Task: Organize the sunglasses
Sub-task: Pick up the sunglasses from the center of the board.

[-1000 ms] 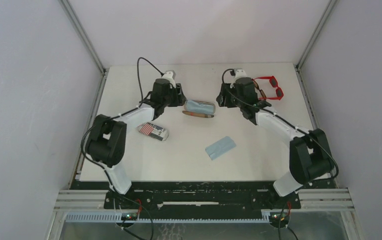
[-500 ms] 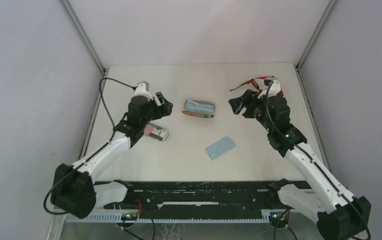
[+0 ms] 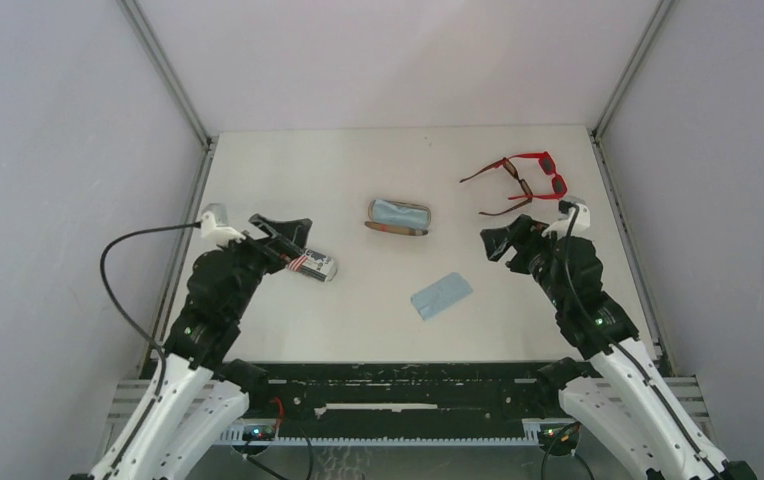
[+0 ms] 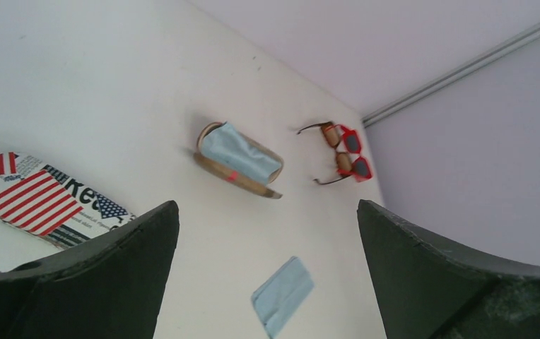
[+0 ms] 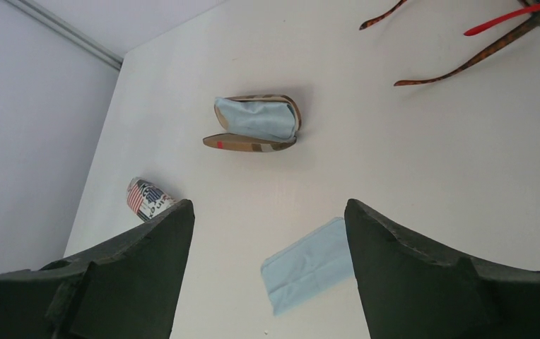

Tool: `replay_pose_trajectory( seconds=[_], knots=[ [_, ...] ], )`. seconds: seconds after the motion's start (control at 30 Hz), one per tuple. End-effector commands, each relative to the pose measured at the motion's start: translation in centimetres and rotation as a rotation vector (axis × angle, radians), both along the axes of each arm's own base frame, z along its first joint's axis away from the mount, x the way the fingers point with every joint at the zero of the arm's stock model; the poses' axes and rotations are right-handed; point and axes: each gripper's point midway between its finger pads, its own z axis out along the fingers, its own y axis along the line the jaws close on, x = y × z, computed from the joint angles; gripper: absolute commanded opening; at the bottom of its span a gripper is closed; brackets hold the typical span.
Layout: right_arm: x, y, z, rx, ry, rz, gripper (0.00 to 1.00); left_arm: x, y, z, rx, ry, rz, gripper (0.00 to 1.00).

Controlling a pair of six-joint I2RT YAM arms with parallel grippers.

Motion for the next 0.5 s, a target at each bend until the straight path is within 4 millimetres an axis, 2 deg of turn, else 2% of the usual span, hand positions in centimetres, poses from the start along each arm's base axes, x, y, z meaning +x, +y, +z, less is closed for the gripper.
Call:
replay_pose_trajectory(
  seconds=[0.0,0.13,0.27,0.4,0.47],
  knots=[
    [-0.6,-1.6,-0.5,-0.018,0.003,-0.071,0.78,-2.1,1.0,4.3,-0.183,-0.069,0.039,0.99],
    [-1.1,-2.4,-1.3,-0.033,0.008,-0.096,0.78,-3.4,0.5,6.7,-0.332,-0.097,0.001,1.00],
    [-0.8,-2.5,-1.5,-0.040,0.005,-0.109,0.78,-4.8,-0.9,11.2,-0.384,-0.200,-0.114,1.00],
    [0.0,-1.6,-2.0,-0.044,0.016,-0.074,0.78,-6.1,-0.6,15.8,-0.452,-0.378,-0.159,1.00],
    [0.3,-0.8,-2.5,-0.058,0.026,-0.027,0.78,-6.9,-0.7,17.4,-0.451,-0.437,-0.185,1.00]
  ],
)
